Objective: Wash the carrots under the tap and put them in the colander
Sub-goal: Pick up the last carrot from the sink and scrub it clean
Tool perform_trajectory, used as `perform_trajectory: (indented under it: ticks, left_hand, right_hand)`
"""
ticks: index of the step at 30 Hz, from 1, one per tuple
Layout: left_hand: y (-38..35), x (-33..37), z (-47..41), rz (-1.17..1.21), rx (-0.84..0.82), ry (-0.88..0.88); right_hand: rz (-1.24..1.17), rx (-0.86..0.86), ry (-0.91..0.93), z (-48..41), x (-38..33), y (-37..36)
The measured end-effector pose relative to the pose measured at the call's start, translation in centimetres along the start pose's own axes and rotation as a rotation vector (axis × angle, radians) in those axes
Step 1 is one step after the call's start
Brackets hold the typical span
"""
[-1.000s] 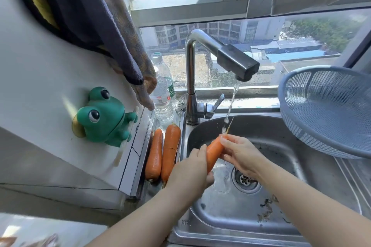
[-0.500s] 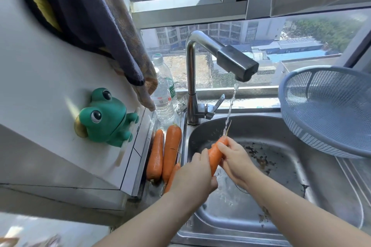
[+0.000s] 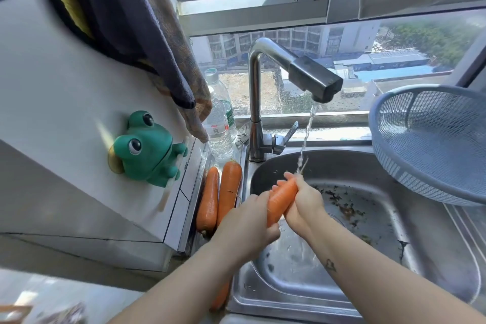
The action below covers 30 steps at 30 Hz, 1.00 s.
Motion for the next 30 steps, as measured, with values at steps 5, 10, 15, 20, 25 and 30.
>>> perform_trajectory:
  ticks: [5, 10, 15, 20, 25, 30]
  left_hand:
    - [0.5, -0.1, 0.1, 0.245, -0.034, 0.052]
    - [-1.7, 1.0, 0.8, -0.046, 0.033, -0.018]
    - [-1.9, 1.4, 0.3, -0.120, 0.024, -0.164]
    - [-1.0, 1.4, -1.4, 0.300, 0.079, -0.148]
    - [-2.2, 1.8, -3.3, 0.525, 0.077, 0.039]
    - [-4.6, 1.5, -5.6, 0.959, -0.168, 0.238]
  right_hand:
    - [0.031, -0.123, 0.055, 0.6, -0.4, -1.2]
    - [0.361, 0.122, 0.125, 0.2, -1.3, 0.7]
    - [0.141, 0.131, -0.045, -0.6, -2.1, 2.5]
    - [-0.021, -0.127, -0.060, -0.1, -3.2, 0.9]
    - [0.013, -0.067, -0.021, -0.2, -3.6, 2.6]
    - [-0.002, 0.041, 0.100, -1.1, -5.7, 5.0]
Point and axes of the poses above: each hand's wrist, its own z-axis away from the middle knuckle, its own y-axis out of the back of the hand, x = y × z, the point moved 7 cm from there along -z, towards the middle knuckle, and after that the axes turned 13 degrees about z, right-handed, at the moved point
